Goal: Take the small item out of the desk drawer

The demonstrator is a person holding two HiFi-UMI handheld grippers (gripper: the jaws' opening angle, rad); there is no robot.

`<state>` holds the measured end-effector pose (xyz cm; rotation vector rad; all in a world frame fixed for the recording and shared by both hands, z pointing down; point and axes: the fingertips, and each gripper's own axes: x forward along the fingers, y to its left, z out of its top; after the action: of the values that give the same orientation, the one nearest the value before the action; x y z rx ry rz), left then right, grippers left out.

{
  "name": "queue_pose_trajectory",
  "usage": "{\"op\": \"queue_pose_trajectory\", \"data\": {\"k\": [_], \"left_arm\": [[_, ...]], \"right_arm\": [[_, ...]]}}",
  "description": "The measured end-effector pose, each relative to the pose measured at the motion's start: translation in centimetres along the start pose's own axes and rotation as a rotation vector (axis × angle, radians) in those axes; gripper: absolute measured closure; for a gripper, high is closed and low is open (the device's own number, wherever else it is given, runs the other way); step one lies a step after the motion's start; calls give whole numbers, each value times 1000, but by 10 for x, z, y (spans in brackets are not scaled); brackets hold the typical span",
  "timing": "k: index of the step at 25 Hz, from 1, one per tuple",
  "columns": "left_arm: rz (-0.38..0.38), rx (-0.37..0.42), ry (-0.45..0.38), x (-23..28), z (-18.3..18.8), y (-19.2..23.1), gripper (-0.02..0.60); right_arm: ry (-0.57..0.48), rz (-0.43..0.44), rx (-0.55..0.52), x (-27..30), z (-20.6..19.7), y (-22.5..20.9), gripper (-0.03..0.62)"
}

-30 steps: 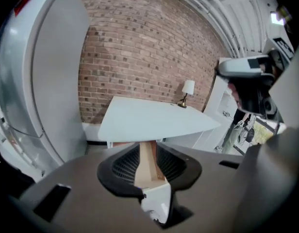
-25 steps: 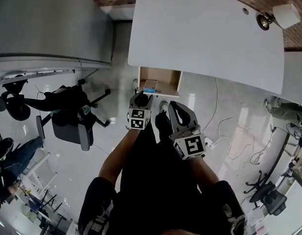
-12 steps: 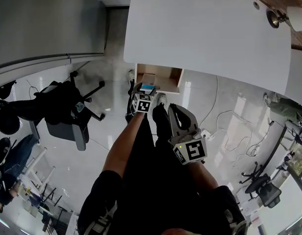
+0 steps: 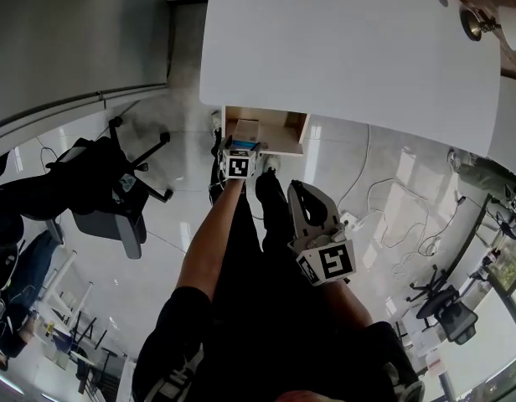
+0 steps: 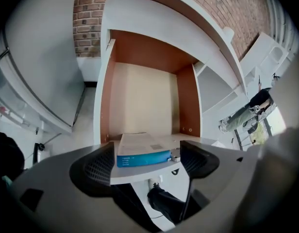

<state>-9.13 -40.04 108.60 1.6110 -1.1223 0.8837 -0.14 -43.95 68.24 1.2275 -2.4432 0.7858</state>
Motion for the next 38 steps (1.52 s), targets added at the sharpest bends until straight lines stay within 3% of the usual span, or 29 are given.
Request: {"op": "queue_pose_trajectory", "data": {"k": [6, 17, 21, 27, 33, 38], "left_arm": [[50, -3, 51, 10, -7, 7, 163], [58, -8, 95, 23, -7, 11, 163], [50, 15, 55, 19, -4, 12, 183], [10, -15, 15, -2, 0, 5, 186], [-34, 25, -96, -55, 16, -22, 187], [-36, 64, -194, -127, 18, -43, 187]], "right_arm": [[5, -18, 13, -1, 0, -8, 568], [11, -41, 37, -1, -4, -14, 568], [3, -54, 39, -6, -2, -18, 568], [-20, -76, 33, -17, 2, -23, 567], [-52, -80, 19, -44, 7, -17, 568], [-89, -63, -29, -75, 17, -7, 568]]}}
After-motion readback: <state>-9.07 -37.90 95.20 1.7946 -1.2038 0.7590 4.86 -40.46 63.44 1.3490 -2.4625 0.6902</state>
